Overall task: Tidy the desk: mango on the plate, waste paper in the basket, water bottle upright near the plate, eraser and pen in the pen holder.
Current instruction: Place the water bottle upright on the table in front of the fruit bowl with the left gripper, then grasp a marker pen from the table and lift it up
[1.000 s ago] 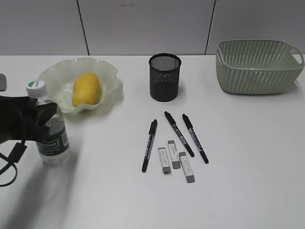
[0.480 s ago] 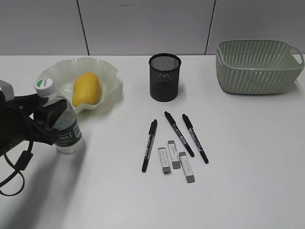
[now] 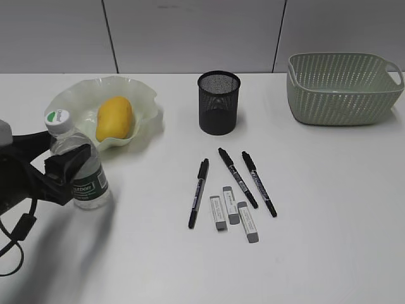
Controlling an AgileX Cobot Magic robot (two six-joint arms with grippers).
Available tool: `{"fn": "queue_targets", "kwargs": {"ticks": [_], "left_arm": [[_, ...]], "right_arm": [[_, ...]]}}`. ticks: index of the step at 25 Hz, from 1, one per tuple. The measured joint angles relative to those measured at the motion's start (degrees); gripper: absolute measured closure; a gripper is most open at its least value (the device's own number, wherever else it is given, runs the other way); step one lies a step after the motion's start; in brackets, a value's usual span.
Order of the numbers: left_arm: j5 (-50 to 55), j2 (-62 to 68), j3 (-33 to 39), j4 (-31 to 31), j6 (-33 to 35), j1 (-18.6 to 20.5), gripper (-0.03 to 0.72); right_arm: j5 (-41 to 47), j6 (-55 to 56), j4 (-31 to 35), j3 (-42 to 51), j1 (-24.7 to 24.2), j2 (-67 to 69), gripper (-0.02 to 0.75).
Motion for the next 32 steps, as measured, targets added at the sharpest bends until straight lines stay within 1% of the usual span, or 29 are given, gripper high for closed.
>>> {"fn": "queue_targets", "kwargs": {"ticks": [6, 8, 9, 10, 11, 12, 14, 15, 18, 19, 21, 24, 26, 29, 32], "left_arm": [[0.95, -9.02, 0.11, 0.14, -0.85, 0.0, 0.168], [4.72, -14.49, -0.27, 0.15, -2.67, 0.0, 0.168], [7.81, -17.12, -0.84, 0.15, -4.75, 0.0, 0.168], [13.66, -20.62, -1.72, 0.29, -7.08, 0.0, 0.17], [22.33, -24.39, -3.38, 0.95, -9.92, 0.0, 0.175], [33.62, -27.59, -5.73, 2.15, -12.19, 0.0, 0.184], [56.36, -34.76, -10.96, 4.01, -14.21, -0.2, 0.212], [68.26, -37.93, -14.3, 4.24, -14.72, -0.26, 0.229], [95.83, -46.33, -19.99, 3.89, -15.29, -0.26, 0.256], [103.32, -49.51, -21.04, 3.52, -15.15, -0.26, 0.259], [114.71, -57.07, -21.61, 1.59, -13.86, -0.26, 0.262], [126.25, -66.73, -21.81, -2.06, -10.97, -0.26, 0.262], [130.93, -73.83, -21.75, -3.1, -10.18, -0.26, 0.262], [134.22, -83.02, -21.04, -3.0, -9.98, -0.26, 0.262], [134.15, -90.56, -20.53, -3.0, -9.85, -0.26, 0.262]], "right_arm": [[0.0, 0.0, 0.0, 0.0, 0.0, 0.0, 0.282], [0.0, 0.0, 0.0, 0.0, 0.0, 0.0, 0.282], [0.0, 0.0, 0.0, 0.0, 0.0, 0.0, 0.282], [0.0, 0.0, 0.0, 0.0, 0.0, 0.0, 0.282], [0.0, 0.0, 0.0, 0.0, 0.0, 0.0, 0.282], [0.0, 0.0, 0.0, 0.0, 0.0, 0.0, 0.282], [0.0, 0.0, 0.0, 0.0, 0.0, 0.0, 0.282], [0.0, 0.0, 0.0, 0.0, 0.0, 0.0, 0.282], [0.0, 0.0, 0.0, 0.0, 0.0, 0.0, 0.282], [0.0, 0.0, 0.0, 0.0, 0.0, 0.0, 0.282], [0.0, 0.0, 0.0, 0.0, 0.0, 0.0, 0.282], [0.0, 0.0, 0.0, 0.0, 0.0, 0.0, 0.282], [0.0, 0.0, 0.0, 0.0, 0.0, 0.0, 0.282], [0.0, 0.0, 0.0, 0.0, 0.0, 0.0, 0.282], [0.0, 0.05, 0.0, 0.0, 0.0, 0.0, 0.282]]}}
